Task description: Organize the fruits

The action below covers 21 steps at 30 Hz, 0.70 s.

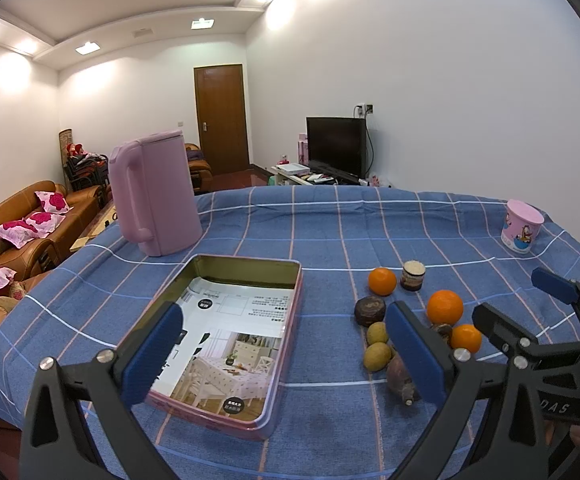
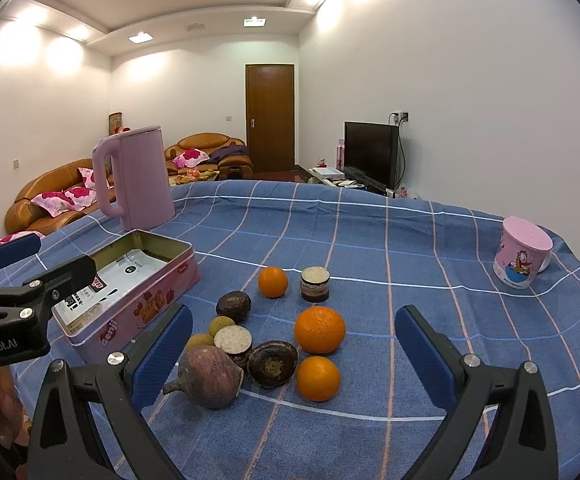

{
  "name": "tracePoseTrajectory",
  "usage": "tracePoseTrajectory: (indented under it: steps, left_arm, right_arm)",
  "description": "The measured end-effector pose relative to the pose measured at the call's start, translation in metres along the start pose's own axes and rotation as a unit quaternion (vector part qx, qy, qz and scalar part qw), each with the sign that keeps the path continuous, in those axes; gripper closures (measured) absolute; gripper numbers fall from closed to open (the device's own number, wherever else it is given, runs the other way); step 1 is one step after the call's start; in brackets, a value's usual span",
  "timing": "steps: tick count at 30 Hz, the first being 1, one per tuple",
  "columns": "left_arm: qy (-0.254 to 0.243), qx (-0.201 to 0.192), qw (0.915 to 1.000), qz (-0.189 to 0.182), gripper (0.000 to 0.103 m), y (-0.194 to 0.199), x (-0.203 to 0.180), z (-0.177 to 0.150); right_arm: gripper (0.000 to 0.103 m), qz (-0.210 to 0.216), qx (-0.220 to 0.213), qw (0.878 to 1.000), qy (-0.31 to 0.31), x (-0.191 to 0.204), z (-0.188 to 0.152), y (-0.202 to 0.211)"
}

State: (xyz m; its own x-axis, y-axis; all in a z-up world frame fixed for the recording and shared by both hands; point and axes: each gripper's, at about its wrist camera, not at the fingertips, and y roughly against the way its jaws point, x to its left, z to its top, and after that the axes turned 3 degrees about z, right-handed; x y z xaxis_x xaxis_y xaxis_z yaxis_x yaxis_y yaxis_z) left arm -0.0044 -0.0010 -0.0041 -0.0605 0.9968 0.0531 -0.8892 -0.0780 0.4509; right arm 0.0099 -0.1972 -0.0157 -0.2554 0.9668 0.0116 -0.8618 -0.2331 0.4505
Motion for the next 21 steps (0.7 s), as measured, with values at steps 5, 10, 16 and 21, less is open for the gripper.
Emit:
tracePoseTrajectory:
  steps: [5, 10, 16, 21]
  left_arm:
    - [0.0, 0.0, 1.0, 0.0, 0.0, 0.0, 0.0, 0.0]
    - [0.001, 0.0, 1.0, -0.001, 0.0, 0.0, 0.0, 0.0]
    - [0.0, 0.0, 1.0, 0.0, 0.0, 0.0, 0.0, 0.0]
    - [0.003, 0.005, 1.0, -0.001, 0.0, -0.001, -0.001, -0.001]
  right_arm:
    - [0.001, 0.0, 0.0, 1.0, 0.0, 0.001, 0.0, 0.0]
    - [0.001, -0.001, 0.003, 1.0, 0.003, 0.001, -0.001, -0.001]
    - [0.001, -0.002, 0.009, 1.0, -0.001, -0.004, -0.002, -0.003]
    - [0.001, -0.013, 0.012, 1.0, 0.0, -0.01, -0.003, -0.003]
